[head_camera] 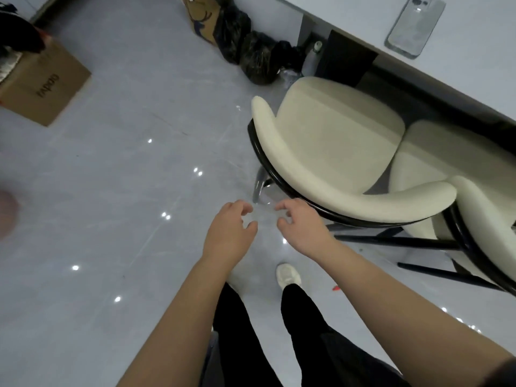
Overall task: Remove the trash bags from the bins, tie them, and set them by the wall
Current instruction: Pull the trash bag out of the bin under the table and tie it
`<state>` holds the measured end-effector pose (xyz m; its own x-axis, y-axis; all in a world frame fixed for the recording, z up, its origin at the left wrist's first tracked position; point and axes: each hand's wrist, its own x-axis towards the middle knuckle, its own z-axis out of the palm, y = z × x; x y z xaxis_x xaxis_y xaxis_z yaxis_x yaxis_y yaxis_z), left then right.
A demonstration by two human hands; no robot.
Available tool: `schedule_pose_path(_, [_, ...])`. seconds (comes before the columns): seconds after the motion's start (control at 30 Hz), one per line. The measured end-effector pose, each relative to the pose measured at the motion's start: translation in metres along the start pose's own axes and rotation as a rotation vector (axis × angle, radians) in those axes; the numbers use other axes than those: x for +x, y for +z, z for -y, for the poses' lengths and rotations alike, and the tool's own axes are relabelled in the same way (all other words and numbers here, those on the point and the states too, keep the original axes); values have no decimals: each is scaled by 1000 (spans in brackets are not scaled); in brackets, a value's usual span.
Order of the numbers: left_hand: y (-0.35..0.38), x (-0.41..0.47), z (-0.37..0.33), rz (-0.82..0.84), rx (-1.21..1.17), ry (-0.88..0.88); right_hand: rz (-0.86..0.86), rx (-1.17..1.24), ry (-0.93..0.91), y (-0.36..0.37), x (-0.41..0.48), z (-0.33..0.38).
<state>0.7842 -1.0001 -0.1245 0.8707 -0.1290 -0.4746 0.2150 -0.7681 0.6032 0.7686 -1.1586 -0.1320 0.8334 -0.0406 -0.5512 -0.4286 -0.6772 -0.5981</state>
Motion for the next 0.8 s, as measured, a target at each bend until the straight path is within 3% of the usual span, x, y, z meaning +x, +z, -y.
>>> schedule_pose_path(0.23, [99, -50, -53, 98, 27, -30, 137, -63, -6, -57, -41, -95])
schedule_pose_path(0.67, [296, -146, -138, 185, 73, 23, 115, -72, -36, -114, -160, -300])
schedule_pose_path(0.8, [346, -186, -163, 184, 25, -27, 196, -123, -17, -134, -197, -357])
